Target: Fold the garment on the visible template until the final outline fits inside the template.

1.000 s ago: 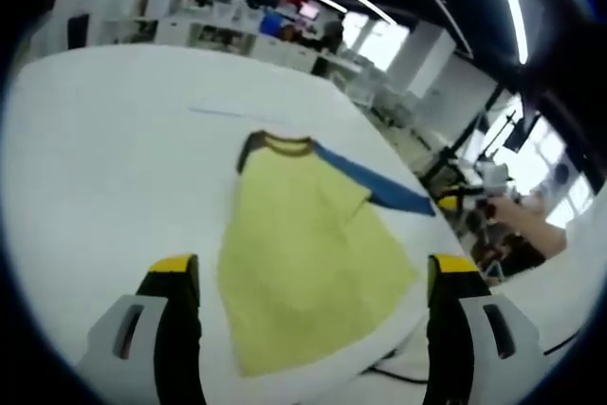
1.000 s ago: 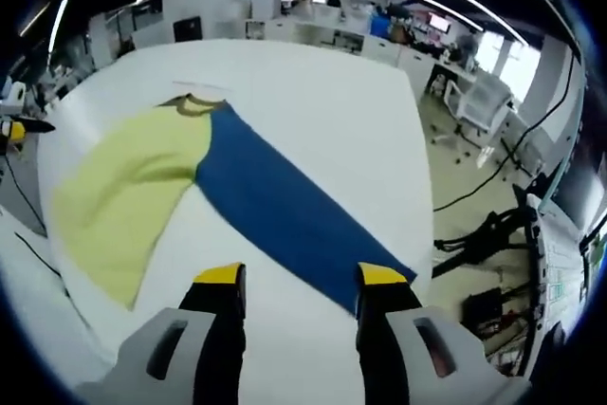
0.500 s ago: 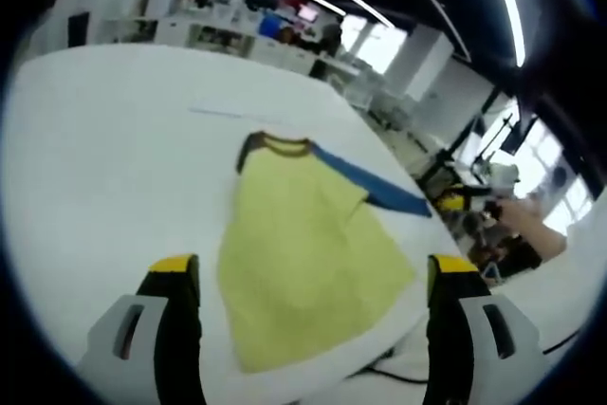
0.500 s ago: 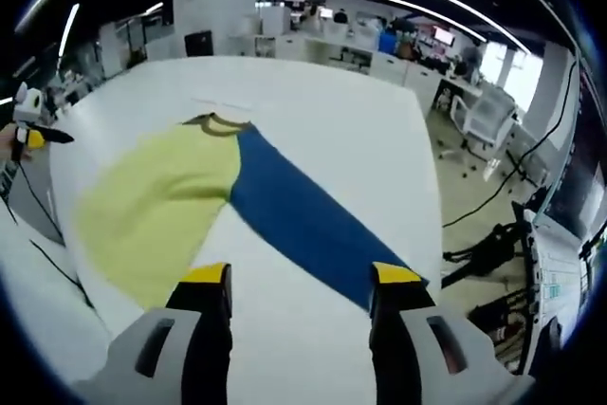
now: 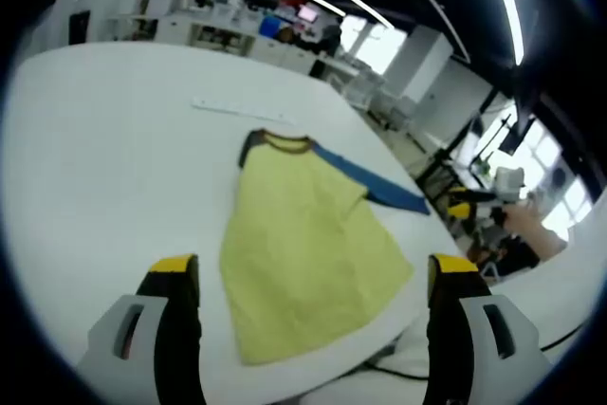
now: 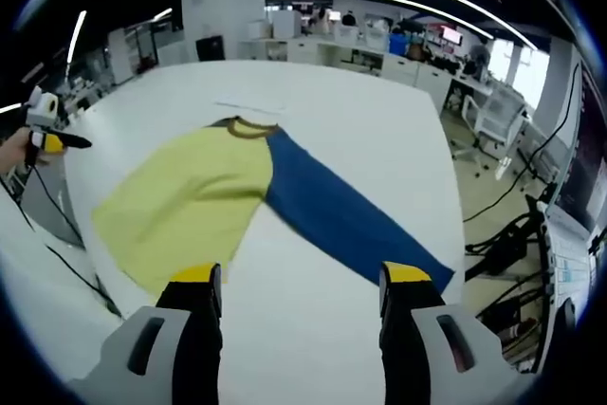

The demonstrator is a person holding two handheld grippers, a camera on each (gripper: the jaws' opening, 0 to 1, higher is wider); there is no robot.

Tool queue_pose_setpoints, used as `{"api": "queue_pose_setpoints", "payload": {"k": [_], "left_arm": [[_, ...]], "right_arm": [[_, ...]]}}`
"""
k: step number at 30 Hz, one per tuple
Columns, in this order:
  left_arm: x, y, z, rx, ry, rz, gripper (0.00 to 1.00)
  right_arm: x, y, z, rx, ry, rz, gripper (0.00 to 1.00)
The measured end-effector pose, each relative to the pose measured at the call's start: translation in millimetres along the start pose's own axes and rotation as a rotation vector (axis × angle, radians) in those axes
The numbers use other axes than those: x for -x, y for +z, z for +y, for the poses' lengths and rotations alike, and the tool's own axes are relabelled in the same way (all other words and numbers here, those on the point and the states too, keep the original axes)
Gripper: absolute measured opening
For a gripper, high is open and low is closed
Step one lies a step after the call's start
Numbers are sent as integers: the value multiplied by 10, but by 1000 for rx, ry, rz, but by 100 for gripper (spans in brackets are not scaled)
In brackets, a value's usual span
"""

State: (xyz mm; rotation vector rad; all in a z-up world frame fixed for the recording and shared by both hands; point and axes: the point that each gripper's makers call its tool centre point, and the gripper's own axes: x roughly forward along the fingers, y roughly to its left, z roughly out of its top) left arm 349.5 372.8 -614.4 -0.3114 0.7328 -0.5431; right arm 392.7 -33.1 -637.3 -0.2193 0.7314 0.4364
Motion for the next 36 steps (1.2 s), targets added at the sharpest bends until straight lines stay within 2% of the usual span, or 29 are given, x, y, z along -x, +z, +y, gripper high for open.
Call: {"api": "queue_pose_setpoints", "payload": {"k": [7,17,26,31,36], "left_arm": [[17,-18,0,-2,-4,4,96],[31,-37,-2,-6,-10,12,96],[47,-55,5,-7,-15,18,96],[57,-64,3,-9,-17,21,96],[64,-59,5,-11,-18,21,96]], "right_arm": [[14,9,155,-20,38,-30,72],[61,-20,354,-48,75,-37,78],[104,-63,624,-66,121,-38,82],[95,-98,837,-85,193,-44,95],[80,-140,938,-68,215,-26,99]]}}
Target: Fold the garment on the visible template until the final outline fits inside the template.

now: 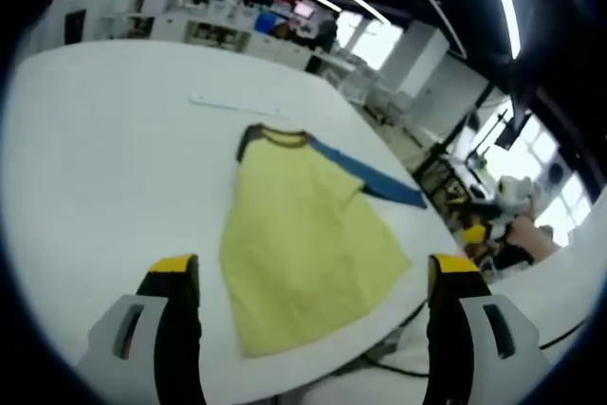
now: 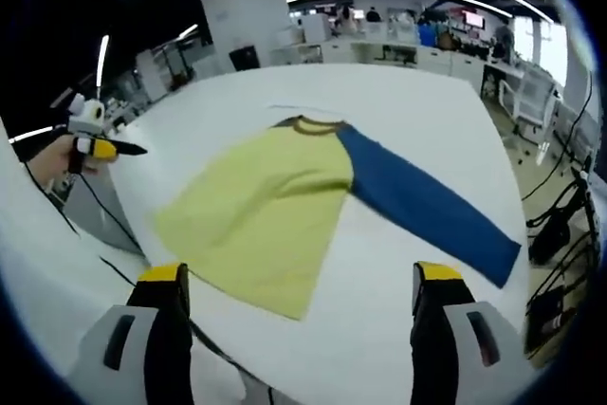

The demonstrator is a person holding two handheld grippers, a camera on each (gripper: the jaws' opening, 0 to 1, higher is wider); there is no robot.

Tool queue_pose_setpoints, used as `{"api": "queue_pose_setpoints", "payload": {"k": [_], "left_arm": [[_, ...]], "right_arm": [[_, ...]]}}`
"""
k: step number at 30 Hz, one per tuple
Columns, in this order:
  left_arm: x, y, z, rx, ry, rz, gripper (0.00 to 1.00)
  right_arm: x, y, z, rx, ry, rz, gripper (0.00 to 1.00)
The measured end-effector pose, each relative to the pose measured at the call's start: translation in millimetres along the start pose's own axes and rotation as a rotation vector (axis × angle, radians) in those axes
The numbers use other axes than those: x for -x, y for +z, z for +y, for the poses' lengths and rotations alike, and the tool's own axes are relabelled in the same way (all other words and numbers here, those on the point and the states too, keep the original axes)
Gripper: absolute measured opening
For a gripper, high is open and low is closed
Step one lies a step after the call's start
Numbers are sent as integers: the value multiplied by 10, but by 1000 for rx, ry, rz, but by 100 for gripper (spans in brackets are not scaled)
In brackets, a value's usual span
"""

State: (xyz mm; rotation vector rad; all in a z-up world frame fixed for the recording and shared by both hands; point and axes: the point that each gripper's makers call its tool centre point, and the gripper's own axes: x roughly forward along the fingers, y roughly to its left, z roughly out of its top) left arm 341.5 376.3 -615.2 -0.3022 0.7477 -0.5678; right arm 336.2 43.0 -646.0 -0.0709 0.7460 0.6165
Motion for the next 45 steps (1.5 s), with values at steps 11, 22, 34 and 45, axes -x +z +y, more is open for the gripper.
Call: {"api": "queue_pose_setpoints", "payload": {"k": [11,22,34,45], "left_arm": [[7,-2,-4,-6,0,4,96],[-5,-25,-22,-6,-2,9,96],[-3,-55,-20,-4,3,17,96],[-33,-67,-36,-8,5,29,96]], "right_arm": [[-18,-68,107,-12,44,15,100],[-7,-96,107,-11,44,21,95],[-21,-129,121,-16,52,30,90],[-45,-197,117,-33,58,37,82]]}}
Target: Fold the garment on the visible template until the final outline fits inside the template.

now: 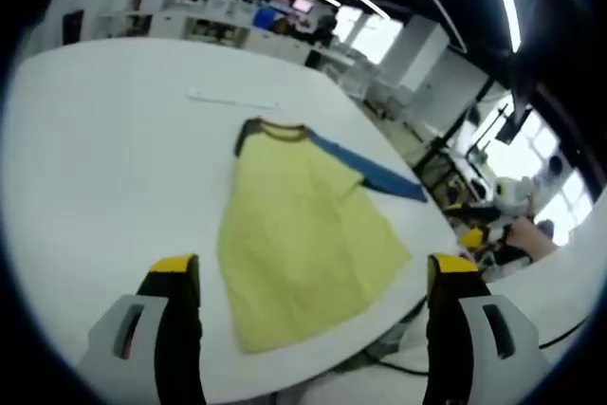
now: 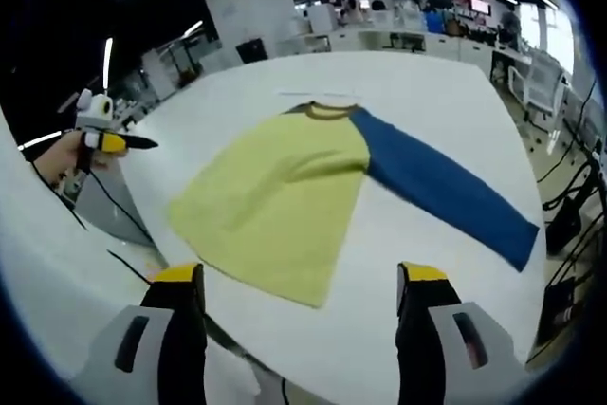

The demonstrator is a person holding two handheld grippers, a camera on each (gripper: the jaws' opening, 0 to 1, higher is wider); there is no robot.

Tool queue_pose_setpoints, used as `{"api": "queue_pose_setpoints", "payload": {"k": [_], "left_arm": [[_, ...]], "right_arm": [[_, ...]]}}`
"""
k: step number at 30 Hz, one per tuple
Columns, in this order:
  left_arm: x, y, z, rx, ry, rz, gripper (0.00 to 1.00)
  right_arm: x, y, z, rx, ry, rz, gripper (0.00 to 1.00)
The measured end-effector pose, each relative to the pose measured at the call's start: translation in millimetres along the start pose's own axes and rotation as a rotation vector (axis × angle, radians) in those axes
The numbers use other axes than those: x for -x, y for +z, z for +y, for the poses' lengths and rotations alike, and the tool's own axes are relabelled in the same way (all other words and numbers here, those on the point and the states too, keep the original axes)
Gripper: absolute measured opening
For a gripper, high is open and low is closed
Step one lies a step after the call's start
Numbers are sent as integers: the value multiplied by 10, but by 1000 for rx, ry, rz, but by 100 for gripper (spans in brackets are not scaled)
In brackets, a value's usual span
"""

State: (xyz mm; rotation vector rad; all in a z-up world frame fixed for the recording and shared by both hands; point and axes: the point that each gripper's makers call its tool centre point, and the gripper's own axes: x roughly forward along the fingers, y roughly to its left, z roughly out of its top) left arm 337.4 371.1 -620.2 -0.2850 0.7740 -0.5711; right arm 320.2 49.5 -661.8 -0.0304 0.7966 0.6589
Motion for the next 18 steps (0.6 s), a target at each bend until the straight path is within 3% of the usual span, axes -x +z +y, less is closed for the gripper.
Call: {"api": "queue_pose_setpoints", "payload": {"k": [18], "left_arm": [[-8,7,72,21,10,-18,94]], "right_arm": [[-77,166,22,22,26,-10,79]]}}
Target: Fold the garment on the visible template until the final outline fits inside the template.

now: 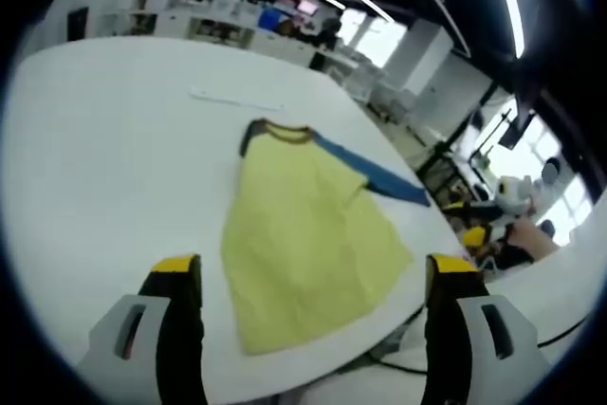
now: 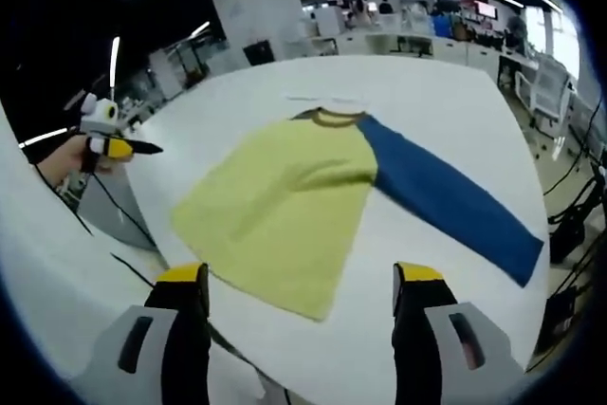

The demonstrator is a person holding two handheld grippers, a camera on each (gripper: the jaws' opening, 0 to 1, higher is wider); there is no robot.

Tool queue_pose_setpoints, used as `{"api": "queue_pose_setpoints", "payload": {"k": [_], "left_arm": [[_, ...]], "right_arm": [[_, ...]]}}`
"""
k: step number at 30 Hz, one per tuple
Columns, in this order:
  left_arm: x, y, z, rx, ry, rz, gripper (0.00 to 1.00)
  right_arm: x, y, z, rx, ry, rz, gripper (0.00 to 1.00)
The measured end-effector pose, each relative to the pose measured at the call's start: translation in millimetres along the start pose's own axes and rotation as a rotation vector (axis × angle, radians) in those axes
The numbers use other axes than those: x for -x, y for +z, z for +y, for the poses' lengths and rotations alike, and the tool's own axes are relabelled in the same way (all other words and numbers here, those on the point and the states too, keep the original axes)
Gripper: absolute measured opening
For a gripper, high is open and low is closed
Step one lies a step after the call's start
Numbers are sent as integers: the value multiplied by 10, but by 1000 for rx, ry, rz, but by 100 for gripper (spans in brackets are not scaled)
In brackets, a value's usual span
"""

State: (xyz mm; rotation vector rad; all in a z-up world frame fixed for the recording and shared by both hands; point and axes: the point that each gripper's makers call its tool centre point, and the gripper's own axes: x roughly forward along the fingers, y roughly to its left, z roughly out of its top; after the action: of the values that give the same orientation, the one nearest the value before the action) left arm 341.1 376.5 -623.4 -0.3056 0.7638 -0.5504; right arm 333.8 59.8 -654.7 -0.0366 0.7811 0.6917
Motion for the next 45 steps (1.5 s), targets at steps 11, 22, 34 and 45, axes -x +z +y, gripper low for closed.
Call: {"api": "queue_pose_setpoints", "payload": {"k": [11,22,34,45], "left_arm": [[-111,-107,159,21,12,18,90],[-348,-138,406,-55,56,31,77],[-593,-241,611,-110,72,43,62],[-727,-325,738,-88,74,61,54]], "right_arm": [[-21,-3,16,-7,-4,10,79],[3,-15,-29,-28,-32,15,79],[21,-51,-44,-54,-55,25,79],[19,-38,-68,-59,-63,33,79]]}}
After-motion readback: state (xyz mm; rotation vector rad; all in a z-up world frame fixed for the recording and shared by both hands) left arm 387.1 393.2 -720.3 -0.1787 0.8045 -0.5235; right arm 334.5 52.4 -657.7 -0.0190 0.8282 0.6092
